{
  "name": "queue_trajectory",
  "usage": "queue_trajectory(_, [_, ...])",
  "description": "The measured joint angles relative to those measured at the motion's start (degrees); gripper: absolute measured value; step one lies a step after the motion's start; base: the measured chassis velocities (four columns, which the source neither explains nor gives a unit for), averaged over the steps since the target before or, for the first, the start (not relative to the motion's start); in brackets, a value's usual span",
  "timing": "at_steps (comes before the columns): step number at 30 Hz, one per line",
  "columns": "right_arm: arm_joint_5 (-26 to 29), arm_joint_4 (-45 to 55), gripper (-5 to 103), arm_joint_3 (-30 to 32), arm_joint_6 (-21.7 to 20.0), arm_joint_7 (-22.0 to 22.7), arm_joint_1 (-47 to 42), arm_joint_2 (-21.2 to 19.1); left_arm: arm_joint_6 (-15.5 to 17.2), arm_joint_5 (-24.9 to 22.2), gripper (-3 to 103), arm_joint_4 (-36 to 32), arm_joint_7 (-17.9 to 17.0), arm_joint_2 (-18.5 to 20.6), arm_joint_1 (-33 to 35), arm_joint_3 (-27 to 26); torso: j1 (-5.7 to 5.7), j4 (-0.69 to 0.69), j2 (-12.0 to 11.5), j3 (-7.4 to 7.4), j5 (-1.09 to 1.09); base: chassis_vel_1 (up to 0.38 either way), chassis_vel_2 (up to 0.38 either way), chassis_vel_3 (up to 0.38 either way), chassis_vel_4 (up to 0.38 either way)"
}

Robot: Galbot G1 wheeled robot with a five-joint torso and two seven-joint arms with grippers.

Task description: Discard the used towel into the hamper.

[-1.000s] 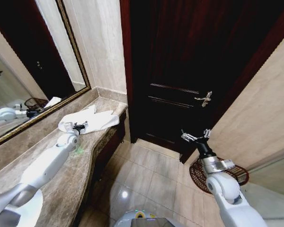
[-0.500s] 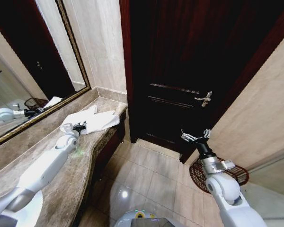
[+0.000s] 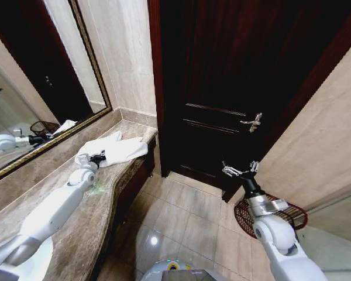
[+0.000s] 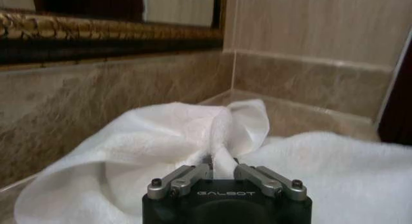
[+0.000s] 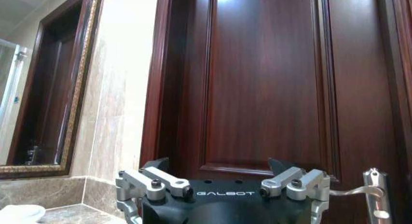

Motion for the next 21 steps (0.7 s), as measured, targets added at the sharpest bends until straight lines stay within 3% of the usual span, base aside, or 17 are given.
queue_trajectory(9, [0.6, 0.0, 100, 0.3, 0.2, 1.0, 0.2, 0.0, -3.5, -1.0, 4, -6.7, 0.7, 0.7, 3.2, -4.6, 0.0, -0.01, 0.0, 0.0, 0.0, 0.0, 0.0, 0.0, 0.0])
queue_trajectory(15, [1.1, -0.2, 100, 0.4, 0.5, 1.2, 0.5, 0.1, -5.2, -1.7, 4, -16.9, 0.5, 2.5, 9.5, -12.6, 0.0, 0.0, 0.0, 0.0, 0.02, 0.0, 0.0, 0.0, 0.0])
queue_trajectory(17, [1.2, -0.2, 100, 0.3, 0.5, 1.2, 0.7, 0.2, -5.3, -1.8, 4, -23.1, 0.0, 3.5, 13.7, -17.0, 0.0, 0.02, 0.0, 0.0, 0.01, 0.0, 0.0, 0.0, 0.0])
queue_trajectory(21, [1.4, -0.2, 100, 0.3, 0.6, 1.6, 0.9, 0.3, -5.9, -1.3, 4, -29.6, -0.7, 4.2, 17.7, -20.7, 0.0, 0.01, 0.0, 0.0, 0.0, 0.0, 0.0, 0.0, 0.0])
